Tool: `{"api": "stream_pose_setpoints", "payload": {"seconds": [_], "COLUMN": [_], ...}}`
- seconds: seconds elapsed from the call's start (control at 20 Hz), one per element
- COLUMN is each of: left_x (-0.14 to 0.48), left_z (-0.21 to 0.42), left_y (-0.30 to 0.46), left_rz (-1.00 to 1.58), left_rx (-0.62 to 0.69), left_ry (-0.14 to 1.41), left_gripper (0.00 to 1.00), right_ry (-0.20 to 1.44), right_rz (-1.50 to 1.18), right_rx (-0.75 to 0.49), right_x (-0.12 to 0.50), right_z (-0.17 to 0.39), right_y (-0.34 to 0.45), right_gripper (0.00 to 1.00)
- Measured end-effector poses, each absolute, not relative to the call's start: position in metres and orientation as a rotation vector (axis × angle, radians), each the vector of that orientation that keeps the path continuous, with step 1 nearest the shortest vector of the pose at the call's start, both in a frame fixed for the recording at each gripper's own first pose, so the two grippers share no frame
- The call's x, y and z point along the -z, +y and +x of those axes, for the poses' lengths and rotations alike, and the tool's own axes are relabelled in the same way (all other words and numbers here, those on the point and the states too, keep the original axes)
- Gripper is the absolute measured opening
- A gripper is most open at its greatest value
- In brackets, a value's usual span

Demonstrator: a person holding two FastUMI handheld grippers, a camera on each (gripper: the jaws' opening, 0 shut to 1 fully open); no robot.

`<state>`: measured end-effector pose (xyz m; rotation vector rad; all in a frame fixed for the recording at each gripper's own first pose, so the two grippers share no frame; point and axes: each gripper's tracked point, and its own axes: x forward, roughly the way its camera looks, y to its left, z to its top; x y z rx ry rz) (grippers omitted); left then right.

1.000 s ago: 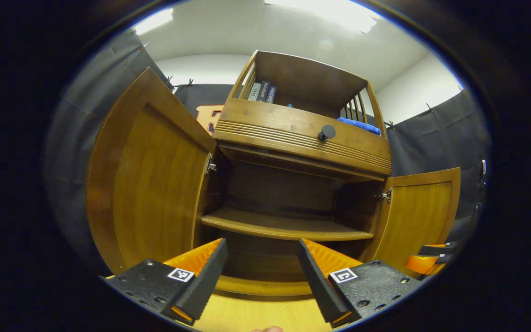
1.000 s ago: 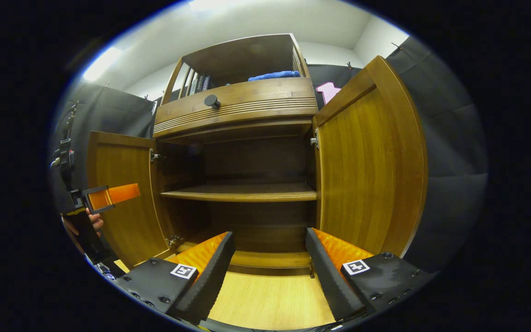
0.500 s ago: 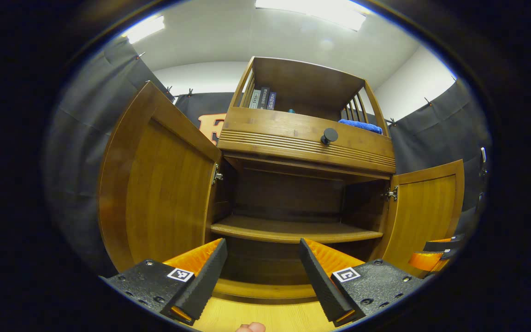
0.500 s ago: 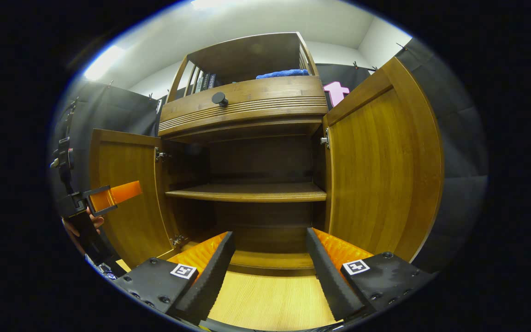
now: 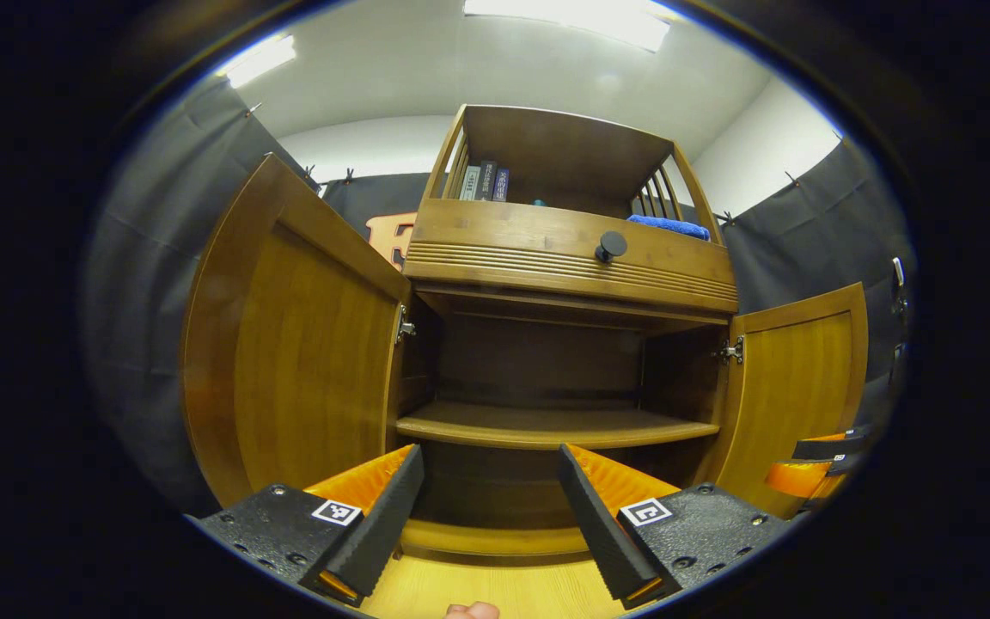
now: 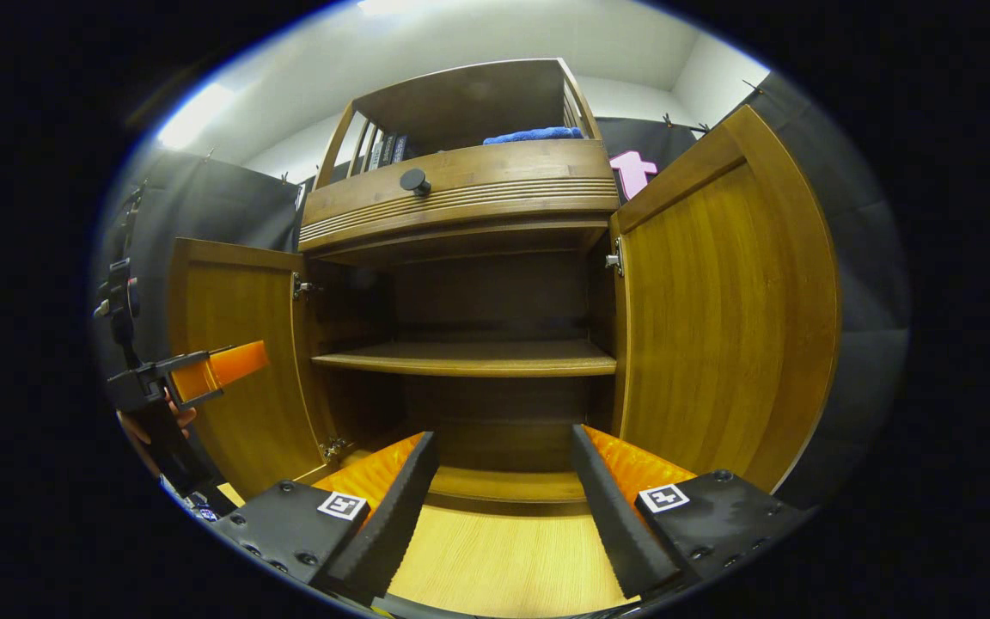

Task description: Open the right door of the double-door shoe cabinet with the right hand, and open the left door with the left hand.

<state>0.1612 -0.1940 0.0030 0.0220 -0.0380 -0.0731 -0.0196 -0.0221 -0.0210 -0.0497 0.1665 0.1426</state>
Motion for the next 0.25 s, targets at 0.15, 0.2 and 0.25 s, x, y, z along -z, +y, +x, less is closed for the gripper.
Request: {"api": "stream_pose_setpoints", "payload": {"seconds": [0.15, 0.2, 0.25], "left_x": [-0.0026, -0.0026, -0.0019], "left_z": [0.1633, 0.1628, 0.1632], "left_y": [-0.1925, -0.1916, -0.1913], "left_rz": [0.031, 0.034, 0.034], "left_rx": [0.070, 0.069, 0.068], "left_ry": [-0.037, -0.037, -0.037], "left_gripper": [0.92, 0.91, 0.91], "right_ry": [0.170, 0.170, 0.170], "right_rz": [-0.046, -0.044, -0.044], "right_rx": [-0.143, -0.144, -0.144], "right_x": [0.0216, 0.0216, 0.0223], "right_z": [-0.0188, -0.0191, -0.0197], "right_y": [-0.0220, -0.0216, -0.0214], "right_gripper": [0.93, 0.93, 0.93]}}
